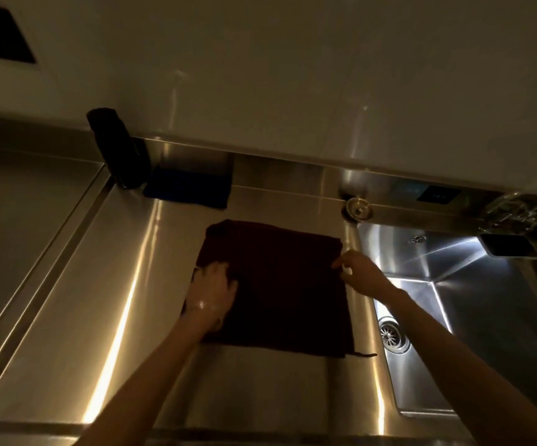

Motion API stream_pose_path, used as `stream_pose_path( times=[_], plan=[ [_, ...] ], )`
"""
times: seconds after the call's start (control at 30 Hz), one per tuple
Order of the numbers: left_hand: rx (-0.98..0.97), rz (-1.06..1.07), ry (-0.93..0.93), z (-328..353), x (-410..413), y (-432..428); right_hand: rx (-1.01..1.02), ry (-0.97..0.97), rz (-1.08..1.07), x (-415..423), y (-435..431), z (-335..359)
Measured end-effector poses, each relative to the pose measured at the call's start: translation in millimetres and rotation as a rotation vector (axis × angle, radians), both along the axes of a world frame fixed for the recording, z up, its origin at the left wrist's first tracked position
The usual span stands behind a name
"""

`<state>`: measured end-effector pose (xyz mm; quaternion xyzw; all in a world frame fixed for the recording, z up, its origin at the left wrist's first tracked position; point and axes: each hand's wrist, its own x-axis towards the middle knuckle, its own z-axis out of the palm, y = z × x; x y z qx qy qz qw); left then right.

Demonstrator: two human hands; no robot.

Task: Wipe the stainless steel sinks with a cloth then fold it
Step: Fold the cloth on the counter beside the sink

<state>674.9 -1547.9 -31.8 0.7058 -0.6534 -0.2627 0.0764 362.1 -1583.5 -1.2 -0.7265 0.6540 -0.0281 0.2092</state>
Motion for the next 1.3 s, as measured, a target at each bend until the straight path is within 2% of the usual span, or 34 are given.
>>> stream_pose_path(
  times=[0.1,0.13,0.2,0.27,0.4,0.53,0.6,0.67,0.73,0.83,0.9,1.0,1.13,1.3],
  plan=[
    [0.187,-0.052,-0.166,-25.8,-36.1,56.2,0.005,0.134,0.17,-4.5,26.4,-26.2],
    [0.19,-0.073,-0.22,-34.4,-43.0,66.7,-0.014,0.194,0.203,-5.5,34.6,-34.6],
    [0.062,-0.116,-0.265,-48.0,-42.3,72.1,-0.093,0.242,0.235,-6.7,49.2,-48.8],
    [0.038,-0.176,-0.232,-57.7,-26.9,67.6,-0.17,0.263,0.239,-2.0,62.7,-51.7],
    [0.134,-0.287,-0.246,-57.3,28.7,43.5,-0.157,0.192,0.263,24.2,98.4,-51.8],
    [0.234,-0.348,-0.291,-34.8,81.8,13.0,0.071,0.033,0.37,58.5,120.7,-44.2],
    [0.219,-0.36,-0.407,-24.0,81.5,11.0,0.059,-0.045,0.354,61.1,108.3,-41.6],
    [0.125,-0.346,-0.499,-13.0,57.5,21.3,-0.031,-0.027,0.287,55.2,87.5,-37.8],
    [0.038,-0.289,-0.396,-12.0,20.2,48.5,-0.102,0.016,0.223,41.5,66.0,-38.4],
    [-0.201,-0.303,-0.175,-26.4,-30.1,100.1,-0.084,0.128,0.27,19.9,46.7,-36.9],
    [-0.179,-0.342,-0.096,-26.1,-54.5,126.5,-0.093,0.144,0.322,8.9,42.1,-37.7],
    [-0.066,-0.276,-0.131,-34.3,-72.0,145.4,-0.111,0.127,0.331,3.4,45.2,-41.9],
    [-0.138,-0.217,-0.089,-31.1,-64.0,148.8,-0.2,0.085,0.346,-7.1,60.3,-52.2],
    [-0.18,-0.146,-0.219,-29.0,-38.8,167.4,-0.244,0.098,0.434,-24.5,102.0,-64.8]
  ],
)
